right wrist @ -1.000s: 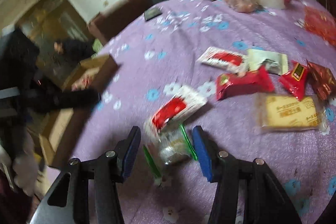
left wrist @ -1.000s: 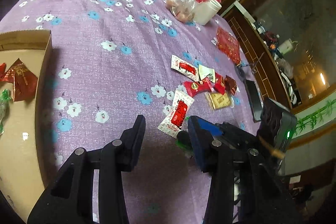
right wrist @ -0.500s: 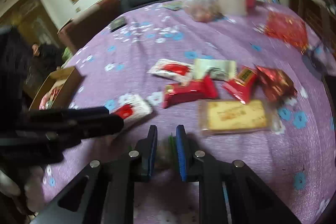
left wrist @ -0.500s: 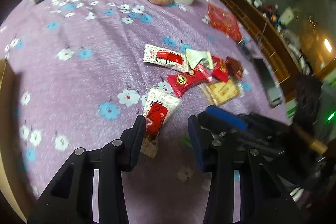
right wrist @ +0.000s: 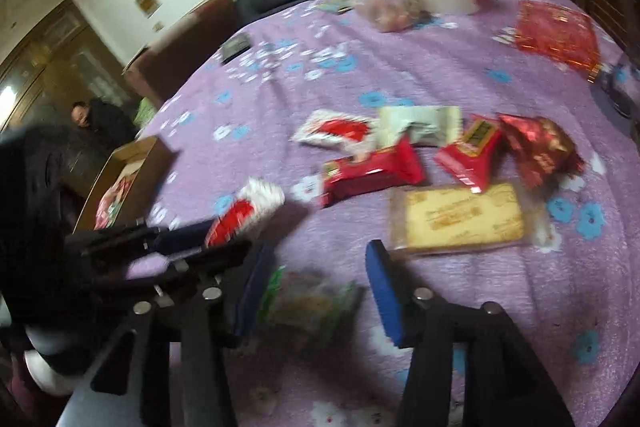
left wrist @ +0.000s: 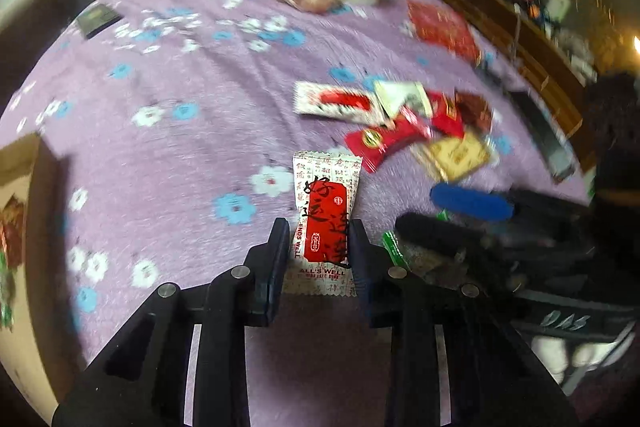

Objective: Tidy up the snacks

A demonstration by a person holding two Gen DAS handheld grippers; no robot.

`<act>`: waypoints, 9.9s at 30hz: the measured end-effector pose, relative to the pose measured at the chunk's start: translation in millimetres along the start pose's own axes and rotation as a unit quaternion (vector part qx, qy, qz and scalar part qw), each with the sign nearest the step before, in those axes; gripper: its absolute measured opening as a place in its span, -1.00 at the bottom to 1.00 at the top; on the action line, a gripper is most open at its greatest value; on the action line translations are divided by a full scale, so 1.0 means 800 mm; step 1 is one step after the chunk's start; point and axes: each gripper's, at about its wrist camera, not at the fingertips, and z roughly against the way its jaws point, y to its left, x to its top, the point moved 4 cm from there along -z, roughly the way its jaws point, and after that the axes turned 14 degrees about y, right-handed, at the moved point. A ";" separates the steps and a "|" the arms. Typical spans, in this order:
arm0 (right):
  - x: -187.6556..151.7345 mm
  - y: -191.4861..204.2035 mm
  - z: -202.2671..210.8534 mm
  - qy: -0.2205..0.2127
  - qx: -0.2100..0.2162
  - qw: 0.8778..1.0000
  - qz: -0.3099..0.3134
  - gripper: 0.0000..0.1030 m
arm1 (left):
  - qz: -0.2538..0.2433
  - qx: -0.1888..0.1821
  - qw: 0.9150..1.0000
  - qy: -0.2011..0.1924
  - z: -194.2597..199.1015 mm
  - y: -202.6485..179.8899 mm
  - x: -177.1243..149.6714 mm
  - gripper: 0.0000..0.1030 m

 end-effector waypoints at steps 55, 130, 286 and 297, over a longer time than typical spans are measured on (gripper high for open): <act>-0.019 0.423 -0.173 0.100 0.006 0.949 0.299 0.08 | 0.306 -0.027 0.939 -0.153 0.193 0.355 -0.206 -0.43; -0.029 -0.044 0.046 -0.108 -0.037 0.991 -0.063 0.26 | 0.006 0.141 0.990 -0.002 0.060 0.110 -0.091 -0.43; 0.040 -0.031 0.002 -0.033 -0.012 0.996 -0.078 0.30 | 0.042 -0.043 0.998 -0.019 0.022 0.019 -0.115 0.99; 0.062 -0.018 -0.022 -0.049 -0.129 0.985 -0.104 -0.66 | 0.022 -0.008 1.000 -0.007 0.015 0.009 -0.117 0.99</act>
